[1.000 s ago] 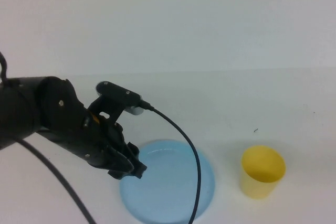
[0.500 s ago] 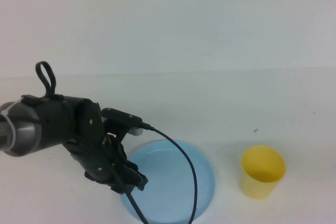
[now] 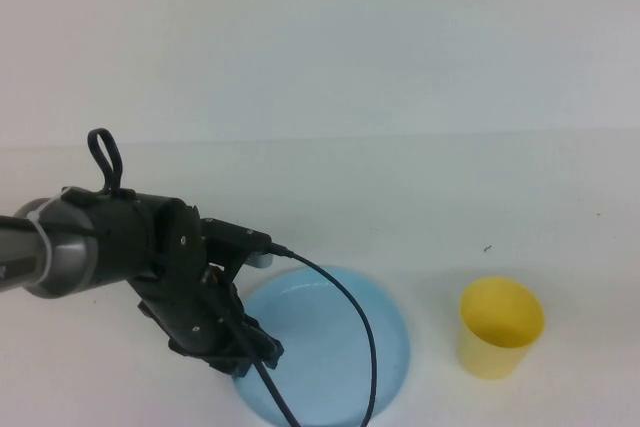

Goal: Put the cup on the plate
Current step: Pick up the plate from the table, then place the plate on the center of the table

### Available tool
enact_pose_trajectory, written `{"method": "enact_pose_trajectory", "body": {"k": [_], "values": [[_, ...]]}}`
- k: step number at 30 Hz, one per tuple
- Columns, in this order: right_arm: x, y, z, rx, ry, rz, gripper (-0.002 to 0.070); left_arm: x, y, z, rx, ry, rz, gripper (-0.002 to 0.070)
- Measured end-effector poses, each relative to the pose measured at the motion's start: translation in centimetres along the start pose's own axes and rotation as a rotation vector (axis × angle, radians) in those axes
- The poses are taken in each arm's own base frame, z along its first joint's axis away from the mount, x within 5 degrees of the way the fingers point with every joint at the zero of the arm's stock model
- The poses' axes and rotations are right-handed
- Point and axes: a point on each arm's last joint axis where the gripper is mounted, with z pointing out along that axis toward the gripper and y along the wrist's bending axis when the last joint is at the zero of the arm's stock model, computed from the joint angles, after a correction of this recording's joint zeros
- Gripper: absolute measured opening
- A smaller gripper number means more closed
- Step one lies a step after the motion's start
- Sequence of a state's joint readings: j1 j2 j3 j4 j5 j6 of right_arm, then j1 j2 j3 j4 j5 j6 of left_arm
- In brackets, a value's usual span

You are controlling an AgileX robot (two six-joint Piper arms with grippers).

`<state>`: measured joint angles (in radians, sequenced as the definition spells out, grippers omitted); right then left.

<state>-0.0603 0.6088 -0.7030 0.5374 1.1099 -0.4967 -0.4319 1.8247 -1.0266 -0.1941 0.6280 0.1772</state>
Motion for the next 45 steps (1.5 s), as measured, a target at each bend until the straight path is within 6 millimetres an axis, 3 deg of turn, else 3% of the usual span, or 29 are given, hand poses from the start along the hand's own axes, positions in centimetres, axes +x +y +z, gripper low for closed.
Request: {"method": "enact_pose_trajectory", "body": {"k": [7, 16, 25, 29, 33, 38, 42, 45], "values": [[0.0, 0.0, 0.0, 0.000, 0.000, 0.000, 0.0377, -0.3, 0.1, 0.6, 0.003, -0.004, 0.043, 0.0048], [-0.1, 0.0, 0.0, 0.005, -0.009, -0.005, 0.0365, -1.3, 0.2, 0.0, -0.024, 0.010, 0.112, 0.0030], [-0.6, 0.8, -0.1, -0.085, -0.067, 0.046, 0.0364, -6.2, -0.3, -4.9, -0.038, -0.101, 0.177, 0.0006], [-0.6, 0.8, -0.1, -0.089, -0.069, 0.048, 0.0363, -7.5, -0.5, -6.2, -0.034, -0.162, 0.176, 0.0006], [-0.6, 0.8, -0.1, -0.089, -0.069, 0.048, 0.0363, -7.7, -0.7, -5.9, -0.009, -0.177, 0.154, 0.0006], [-0.7, 0.8, -0.1, -0.086, -0.074, 0.048, 0.0363, -7.9, -0.6, -3.5, 0.020, -0.133, 0.126, 0.0006], [-0.8, 0.7, -0.1, -0.081, -0.082, 0.045, 0.0363, -7.7, -0.4, -1.5, 0.024, -0.081, 0.249, 0.0012], [-0.8, 0.6, -0.1, -0.072, -0.090, 0.044, 0.0363, -7.8, -0.4, -1.1, 0.025, -0.080, 0.265, 0.0053]]}}
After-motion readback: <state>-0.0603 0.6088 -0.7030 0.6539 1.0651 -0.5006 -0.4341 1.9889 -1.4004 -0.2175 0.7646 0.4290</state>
